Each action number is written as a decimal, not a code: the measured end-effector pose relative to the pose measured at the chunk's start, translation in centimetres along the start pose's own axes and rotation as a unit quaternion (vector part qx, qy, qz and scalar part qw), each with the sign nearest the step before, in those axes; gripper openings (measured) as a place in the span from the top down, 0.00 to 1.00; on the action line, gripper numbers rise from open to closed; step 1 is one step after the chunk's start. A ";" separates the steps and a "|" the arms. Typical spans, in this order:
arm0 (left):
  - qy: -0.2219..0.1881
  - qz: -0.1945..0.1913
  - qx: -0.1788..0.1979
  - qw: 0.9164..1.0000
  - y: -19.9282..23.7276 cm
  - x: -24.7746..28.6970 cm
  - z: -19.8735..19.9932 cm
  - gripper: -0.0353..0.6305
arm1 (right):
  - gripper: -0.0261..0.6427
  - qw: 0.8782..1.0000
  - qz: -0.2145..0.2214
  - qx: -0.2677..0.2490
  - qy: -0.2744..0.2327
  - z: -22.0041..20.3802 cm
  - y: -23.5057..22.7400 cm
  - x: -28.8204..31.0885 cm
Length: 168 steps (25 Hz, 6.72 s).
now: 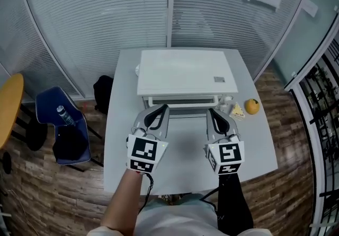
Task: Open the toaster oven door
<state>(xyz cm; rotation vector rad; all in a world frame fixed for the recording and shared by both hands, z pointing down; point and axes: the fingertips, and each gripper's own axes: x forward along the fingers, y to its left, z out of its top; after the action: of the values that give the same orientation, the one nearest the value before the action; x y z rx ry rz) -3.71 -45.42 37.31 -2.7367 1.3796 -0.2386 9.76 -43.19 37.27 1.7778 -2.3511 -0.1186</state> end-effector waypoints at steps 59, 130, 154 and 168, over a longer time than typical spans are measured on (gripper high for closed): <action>0.201 -0.004 -0.072 0.977 -7.1 0.3 -16.0 0.86 | 0.96 0.965 0.109 0.028 0.238 -15.7 4.4 -0.4; 0.262 -0.046 -0.198 0.943 -11.9 -7.8 -26.6 0.86 | 0.96 0.965 -0.020 0.147 0.215 -26.4 8.3 -9.0; 0.084 0.048 -0.079 0.992 -17.5 -11.6 -8.7 0.86 | 0.96 0.998 0.019 0.063 0.021 -9.1 -0.2 -20.0; 0.007 0.096 -0.021 0.995 -23.5 -20.9 1.9 0.86 | 0.96 0.995 0.060 0.045 -0.073 -0.8 -0.6 -30.8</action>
<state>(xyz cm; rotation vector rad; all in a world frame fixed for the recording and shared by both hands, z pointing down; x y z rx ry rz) 3.01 -14.59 36.26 -2.6155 1.6578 -0.2204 18.55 -13.80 34.76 1.7156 -2.5983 -0.1324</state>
